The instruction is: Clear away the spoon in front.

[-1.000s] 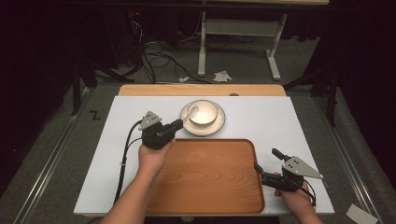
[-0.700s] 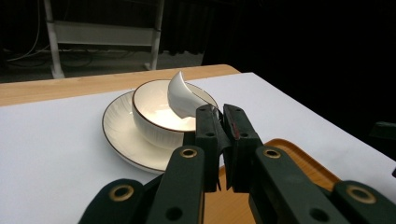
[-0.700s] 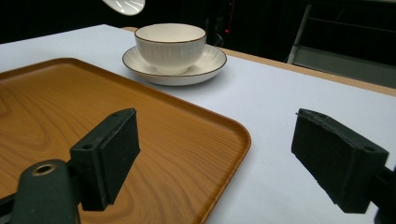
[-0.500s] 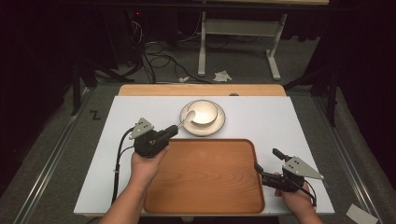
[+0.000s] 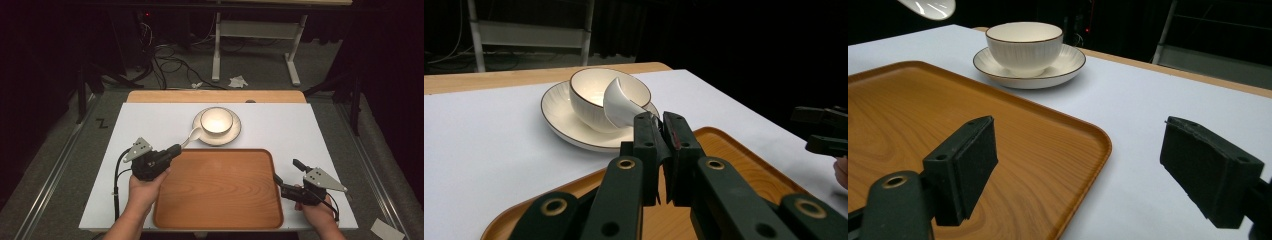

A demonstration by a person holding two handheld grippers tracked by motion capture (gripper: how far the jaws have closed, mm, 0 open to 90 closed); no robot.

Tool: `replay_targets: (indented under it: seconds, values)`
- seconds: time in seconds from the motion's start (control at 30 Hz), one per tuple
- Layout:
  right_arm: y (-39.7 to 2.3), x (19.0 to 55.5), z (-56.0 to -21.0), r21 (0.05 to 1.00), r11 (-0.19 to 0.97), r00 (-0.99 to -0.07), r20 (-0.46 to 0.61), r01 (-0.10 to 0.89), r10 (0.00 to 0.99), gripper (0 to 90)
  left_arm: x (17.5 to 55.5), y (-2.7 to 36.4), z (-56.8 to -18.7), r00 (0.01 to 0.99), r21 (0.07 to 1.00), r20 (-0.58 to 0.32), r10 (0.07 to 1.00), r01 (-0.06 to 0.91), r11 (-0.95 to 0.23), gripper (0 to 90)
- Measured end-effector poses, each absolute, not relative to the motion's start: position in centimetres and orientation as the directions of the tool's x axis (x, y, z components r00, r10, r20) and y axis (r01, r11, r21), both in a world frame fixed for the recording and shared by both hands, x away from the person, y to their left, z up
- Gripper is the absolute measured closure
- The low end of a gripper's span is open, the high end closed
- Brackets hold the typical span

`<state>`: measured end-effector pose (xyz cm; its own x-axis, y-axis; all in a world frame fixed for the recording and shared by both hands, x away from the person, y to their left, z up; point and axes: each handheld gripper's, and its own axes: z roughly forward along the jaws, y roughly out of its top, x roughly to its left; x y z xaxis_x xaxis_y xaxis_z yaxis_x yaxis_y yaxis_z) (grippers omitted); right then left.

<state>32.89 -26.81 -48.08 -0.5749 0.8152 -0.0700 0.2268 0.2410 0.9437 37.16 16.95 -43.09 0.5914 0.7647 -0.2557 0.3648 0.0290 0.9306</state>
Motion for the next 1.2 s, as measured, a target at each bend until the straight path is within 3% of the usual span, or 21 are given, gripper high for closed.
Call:
replay_targets:
  seconds: [1.2]
  values:
    - [-27.0, 32.9, -48.3, 0.939, 0.238, -0.540, -0.069, 0.250, 0.839, 16.4, 30.2, 20.9, -47.1, 0.646, 0.916, -0.275, 0.712, 0.402, -0.011, 85.9]
